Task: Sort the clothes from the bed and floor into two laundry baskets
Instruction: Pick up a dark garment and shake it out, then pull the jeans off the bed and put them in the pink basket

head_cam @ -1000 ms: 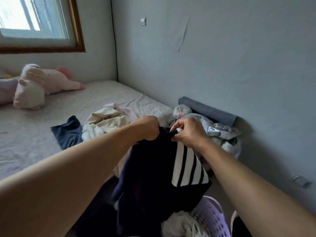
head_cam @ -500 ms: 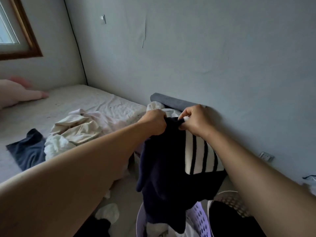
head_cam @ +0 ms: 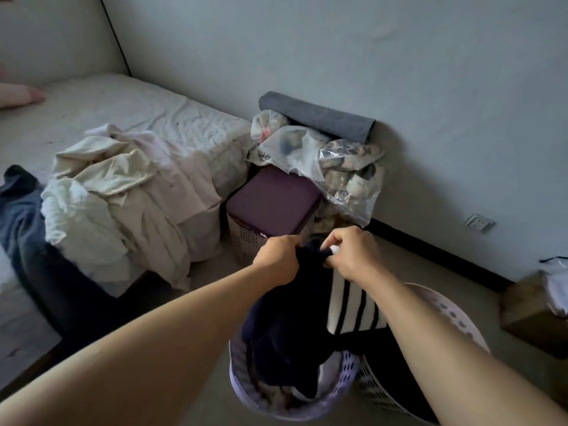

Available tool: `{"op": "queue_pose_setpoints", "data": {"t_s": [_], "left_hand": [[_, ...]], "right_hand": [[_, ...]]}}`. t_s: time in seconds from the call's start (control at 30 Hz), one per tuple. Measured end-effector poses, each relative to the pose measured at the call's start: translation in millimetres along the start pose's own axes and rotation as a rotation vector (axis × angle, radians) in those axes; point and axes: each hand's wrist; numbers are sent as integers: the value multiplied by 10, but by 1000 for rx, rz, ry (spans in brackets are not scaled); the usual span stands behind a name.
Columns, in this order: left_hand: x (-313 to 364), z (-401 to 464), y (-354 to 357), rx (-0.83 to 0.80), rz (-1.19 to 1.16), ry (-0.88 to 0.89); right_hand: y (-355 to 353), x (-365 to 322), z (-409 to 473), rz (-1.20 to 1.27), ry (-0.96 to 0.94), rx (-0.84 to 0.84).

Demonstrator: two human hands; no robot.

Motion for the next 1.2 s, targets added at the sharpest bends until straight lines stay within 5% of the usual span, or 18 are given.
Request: {"op": "queue_pose_setpoints", "data": {"t_s": [0.5,0.73,1.2], "left_hand": [[-544,545,789,-120,95,-150],[-1078,606,1108,-452,192,-237],[-1629,227,707,-319,114,-297]], "right_hand": [[943,635,525,103,81,-165],[1537,812,512,20,206,-558],[1719,65,382,-106,108,-580]]}}
Point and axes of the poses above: each hand's wrist, its own z-axis towards the middle knuckle, its own y-axis out of the palm, x = y × z, and after that the axes turned 7 degrees about -x, right-handed
